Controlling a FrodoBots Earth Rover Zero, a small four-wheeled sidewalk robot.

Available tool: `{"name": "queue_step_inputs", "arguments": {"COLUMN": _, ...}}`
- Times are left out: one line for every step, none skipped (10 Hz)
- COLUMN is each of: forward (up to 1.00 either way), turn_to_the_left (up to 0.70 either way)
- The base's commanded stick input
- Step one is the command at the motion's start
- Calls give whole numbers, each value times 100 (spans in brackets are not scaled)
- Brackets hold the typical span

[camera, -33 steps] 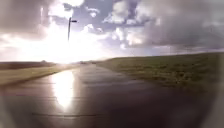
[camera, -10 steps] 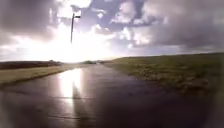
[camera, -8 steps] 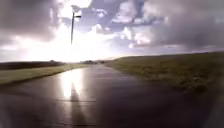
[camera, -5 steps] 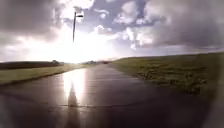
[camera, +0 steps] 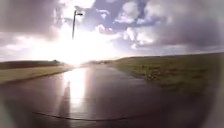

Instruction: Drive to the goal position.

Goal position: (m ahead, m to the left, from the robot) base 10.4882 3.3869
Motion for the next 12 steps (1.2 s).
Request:
{"name": "queue_step_inputs", "arguments": {"forward": 70, "turn_to_the_left": 0}}
{"name": "queue_step_inputs", "arguments": {"forward": 70, "turn_to_the_left": 0}}
{"name": "queue_step_inputs", "arguments": {"forward": 70, "turn_to_the_left": 0}}
{"name": "queue_step_inputs", "arguments": {"forward": 70, "turn_to_the_left": 0}}
{"name": "queue_step_inputs", "arguments": {"forward": 70, "turn_to_the_left": 0}}
{"name": "queue_step_inputs", "arguments": {"forward": 70, "turn_to_the_left": 0}}
{"name": "queue_step_inputs", "arguments": {"forward": 70, "turn_to_the_left": 0}}
{"name": "queue_step_inputs", "arguments": {"forward": 70, "turn_to_the_left": 0}}
{"name": "queue_step_inputs", "arguments": {"forward": 70, "turn_to_the_left": 0}}
{"name": "queue_step_inputs", "arguments": {"forward": 70, "turn_to_the_left": 0}}
{"name": "queue_step_inputs", "arguments": {"forward": 70, "turn_to_the_left": 0}}
{"name": "queue_step_inputs", "arguments": {"forward": 70, "turn_to_the_left": 0}}
